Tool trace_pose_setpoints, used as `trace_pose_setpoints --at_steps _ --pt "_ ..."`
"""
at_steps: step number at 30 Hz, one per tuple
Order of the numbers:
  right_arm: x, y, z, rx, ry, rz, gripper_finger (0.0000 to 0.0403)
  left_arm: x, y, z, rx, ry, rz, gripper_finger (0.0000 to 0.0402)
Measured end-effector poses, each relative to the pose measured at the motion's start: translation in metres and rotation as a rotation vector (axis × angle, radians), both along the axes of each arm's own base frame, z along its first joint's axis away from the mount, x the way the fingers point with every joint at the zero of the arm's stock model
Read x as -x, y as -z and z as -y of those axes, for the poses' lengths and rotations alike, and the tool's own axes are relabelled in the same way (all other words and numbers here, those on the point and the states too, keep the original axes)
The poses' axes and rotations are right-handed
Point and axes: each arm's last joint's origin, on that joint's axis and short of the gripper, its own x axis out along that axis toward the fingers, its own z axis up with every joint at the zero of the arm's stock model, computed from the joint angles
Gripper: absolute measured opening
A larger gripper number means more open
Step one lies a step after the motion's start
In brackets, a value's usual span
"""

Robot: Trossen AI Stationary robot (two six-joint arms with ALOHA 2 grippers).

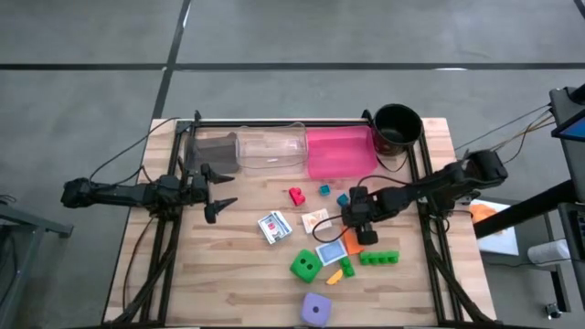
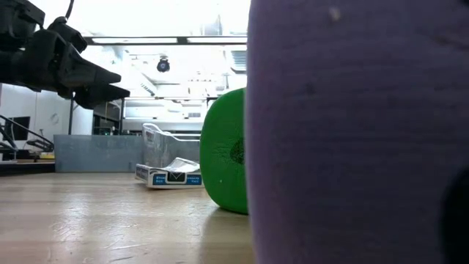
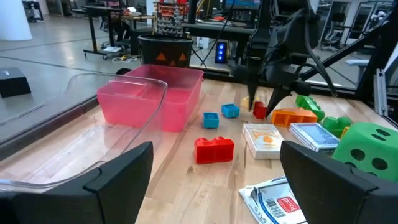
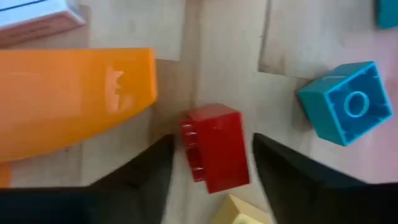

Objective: Pick & Place Toys
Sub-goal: Put the red game piece into the pink bin

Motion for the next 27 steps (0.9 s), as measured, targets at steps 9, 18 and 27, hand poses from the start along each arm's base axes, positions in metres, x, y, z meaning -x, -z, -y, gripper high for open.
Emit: trace_pose_setpoints --at_steps 9,18,27 --pt "0.003 -0.009 0.001 0.011 0.025 0.041 0.0089 0.0 0.0 0.0 0.0 -0.007 0.0 0.035" --pt "0.008 -0.049 0.003 0.008 0.036 0.275 0.0089 0.0 0.0 0.0 0.006 -0.008 0.001 0.035" --pt "0.005 -0.073 0.013 -0.065 -0.093 0.98 0.0089 0.0 0.0 0.0 0.009 -0.008 -0.002 0.035"
